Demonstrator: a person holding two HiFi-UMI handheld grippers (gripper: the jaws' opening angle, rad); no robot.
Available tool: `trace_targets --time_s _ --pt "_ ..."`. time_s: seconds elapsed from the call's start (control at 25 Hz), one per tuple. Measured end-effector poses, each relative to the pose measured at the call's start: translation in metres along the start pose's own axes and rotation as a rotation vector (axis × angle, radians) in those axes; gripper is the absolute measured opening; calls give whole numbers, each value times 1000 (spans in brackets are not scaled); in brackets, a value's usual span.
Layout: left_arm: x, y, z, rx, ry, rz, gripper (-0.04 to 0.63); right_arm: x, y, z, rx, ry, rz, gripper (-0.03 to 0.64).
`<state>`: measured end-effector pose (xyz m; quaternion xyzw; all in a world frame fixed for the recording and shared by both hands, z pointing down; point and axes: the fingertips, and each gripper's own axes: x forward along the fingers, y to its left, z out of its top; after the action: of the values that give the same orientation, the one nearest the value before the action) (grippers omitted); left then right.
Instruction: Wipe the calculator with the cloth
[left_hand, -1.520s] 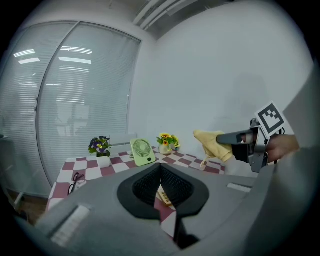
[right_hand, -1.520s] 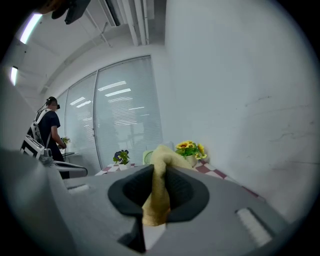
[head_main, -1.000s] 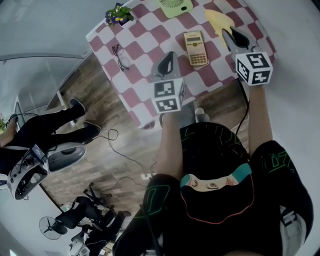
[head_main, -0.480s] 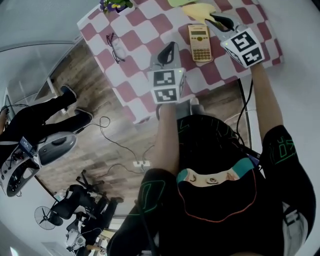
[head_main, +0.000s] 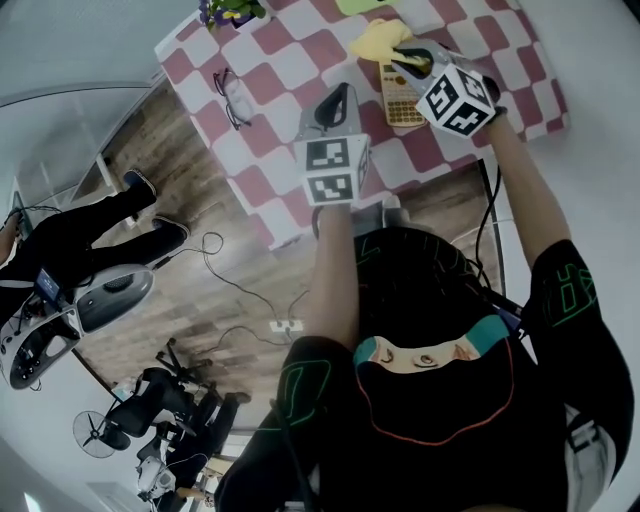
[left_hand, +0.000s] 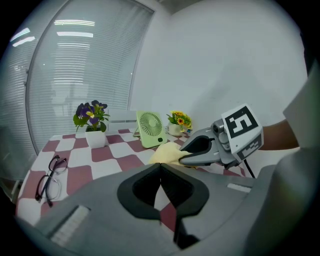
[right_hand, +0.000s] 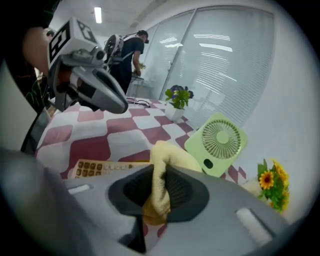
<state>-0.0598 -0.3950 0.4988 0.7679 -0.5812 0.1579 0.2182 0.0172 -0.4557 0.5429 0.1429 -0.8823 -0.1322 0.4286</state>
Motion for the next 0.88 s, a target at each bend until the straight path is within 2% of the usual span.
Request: trace_targets --time_s 0.12,0.48,0.88 --pt "1 -4 -1 2 -3 -10 10 -1 11 -4 -50 21 14 66" --pt "-3 -15 -1 -4 -9 -19 10 -16 38 -6 -51 9 91 66" --pt "-14 -23 -11 -31 -21 -9 10 -29 64 -6 -52 -14 135 66"
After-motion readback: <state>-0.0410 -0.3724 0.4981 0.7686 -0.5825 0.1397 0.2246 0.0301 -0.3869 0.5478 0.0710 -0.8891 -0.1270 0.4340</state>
